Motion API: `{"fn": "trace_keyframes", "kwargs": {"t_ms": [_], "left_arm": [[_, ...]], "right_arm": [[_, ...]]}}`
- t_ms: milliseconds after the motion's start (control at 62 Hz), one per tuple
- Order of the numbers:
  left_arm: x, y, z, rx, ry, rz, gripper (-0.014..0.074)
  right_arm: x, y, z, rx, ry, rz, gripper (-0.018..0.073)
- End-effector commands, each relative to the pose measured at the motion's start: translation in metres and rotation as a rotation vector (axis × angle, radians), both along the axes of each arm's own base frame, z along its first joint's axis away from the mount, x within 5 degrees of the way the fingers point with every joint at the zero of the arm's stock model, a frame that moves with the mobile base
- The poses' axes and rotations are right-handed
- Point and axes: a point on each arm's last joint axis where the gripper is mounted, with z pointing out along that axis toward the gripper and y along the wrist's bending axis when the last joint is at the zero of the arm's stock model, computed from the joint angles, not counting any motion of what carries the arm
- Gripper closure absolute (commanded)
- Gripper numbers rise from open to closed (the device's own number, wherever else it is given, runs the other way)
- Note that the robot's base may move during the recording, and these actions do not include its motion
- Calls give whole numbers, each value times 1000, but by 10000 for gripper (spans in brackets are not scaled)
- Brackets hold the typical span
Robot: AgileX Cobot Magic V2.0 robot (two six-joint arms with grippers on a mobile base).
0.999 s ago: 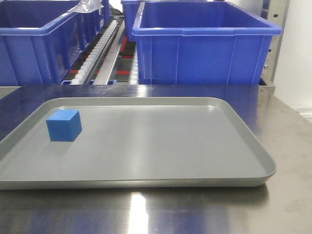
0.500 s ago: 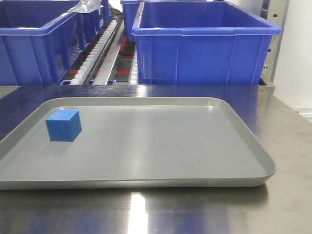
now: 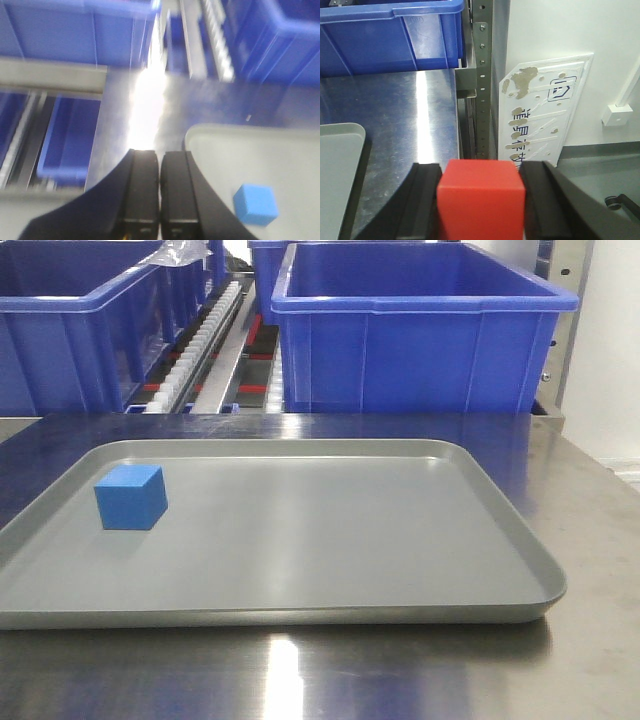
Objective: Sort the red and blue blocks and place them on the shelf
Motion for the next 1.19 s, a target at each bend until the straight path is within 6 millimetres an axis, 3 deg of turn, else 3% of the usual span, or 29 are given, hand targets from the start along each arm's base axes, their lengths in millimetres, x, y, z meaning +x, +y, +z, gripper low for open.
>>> {"fn": "trace_keyframes", "kwargs": {"t_ms": [0,725,1064,1176], "left_arm": [[8,-3,18,-18,-67,-7,467],[9,-3,17,-31,-59,-5,467],[5,-3,6,-32,69,5,467],[7,-3,7,49,50,-38,372]], "right_arm": [[1,-1,18,-26,-122,-4,501],[1,-1,18,-26,-121,-4,501],[1,-1,18,-26,-121,-4,501],[1,-1,18,-26,-121,-4,501]]}}
